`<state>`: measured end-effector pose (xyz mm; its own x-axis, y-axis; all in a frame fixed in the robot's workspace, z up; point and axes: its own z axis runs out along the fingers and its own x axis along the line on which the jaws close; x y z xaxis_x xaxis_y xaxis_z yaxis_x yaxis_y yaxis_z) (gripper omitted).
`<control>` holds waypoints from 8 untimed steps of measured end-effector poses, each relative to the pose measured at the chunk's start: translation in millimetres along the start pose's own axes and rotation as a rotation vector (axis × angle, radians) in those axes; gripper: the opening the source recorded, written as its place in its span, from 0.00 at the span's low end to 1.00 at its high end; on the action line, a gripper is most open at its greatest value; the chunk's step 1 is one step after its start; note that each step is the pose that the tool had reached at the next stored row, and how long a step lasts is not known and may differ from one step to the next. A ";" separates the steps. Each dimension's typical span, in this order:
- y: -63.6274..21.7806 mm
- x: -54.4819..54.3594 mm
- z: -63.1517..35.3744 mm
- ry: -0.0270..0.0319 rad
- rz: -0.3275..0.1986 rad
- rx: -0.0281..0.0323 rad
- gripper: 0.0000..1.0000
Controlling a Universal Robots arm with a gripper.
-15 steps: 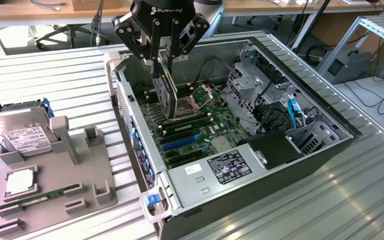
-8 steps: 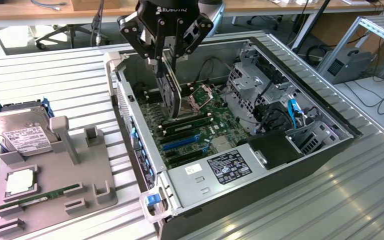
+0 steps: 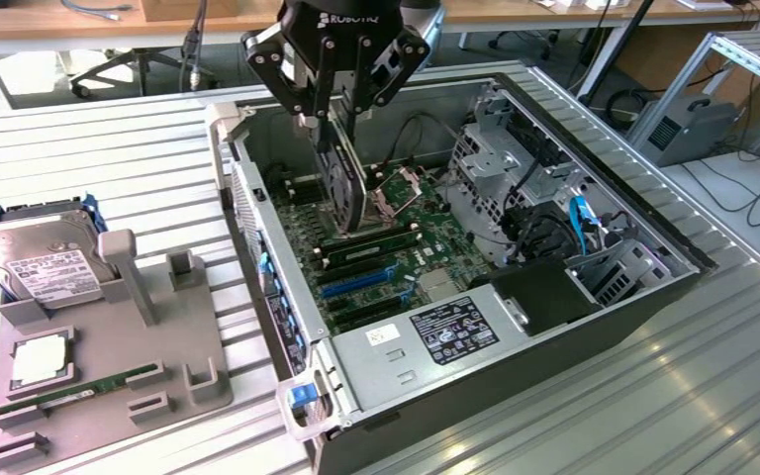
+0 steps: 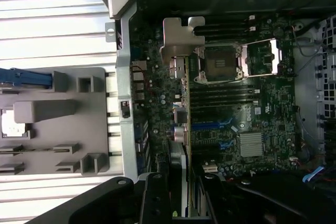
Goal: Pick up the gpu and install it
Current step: 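Pick up the gpu and move the gpu toward the slot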
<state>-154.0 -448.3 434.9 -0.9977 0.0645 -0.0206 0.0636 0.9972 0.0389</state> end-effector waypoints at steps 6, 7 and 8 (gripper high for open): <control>0.4 -5.6 0.2 0.0000 0.000 -0.0001 0.27; 0.4 -6.8 0.2 0.0000 0.000 0.0000 0.27; 0.5 -7.5 0.2 0.0000 0.000 0.0000 0.27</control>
<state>-146.5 -448.3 434.9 -0.9977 0.0645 -0.0206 0.0637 0.9972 0.0389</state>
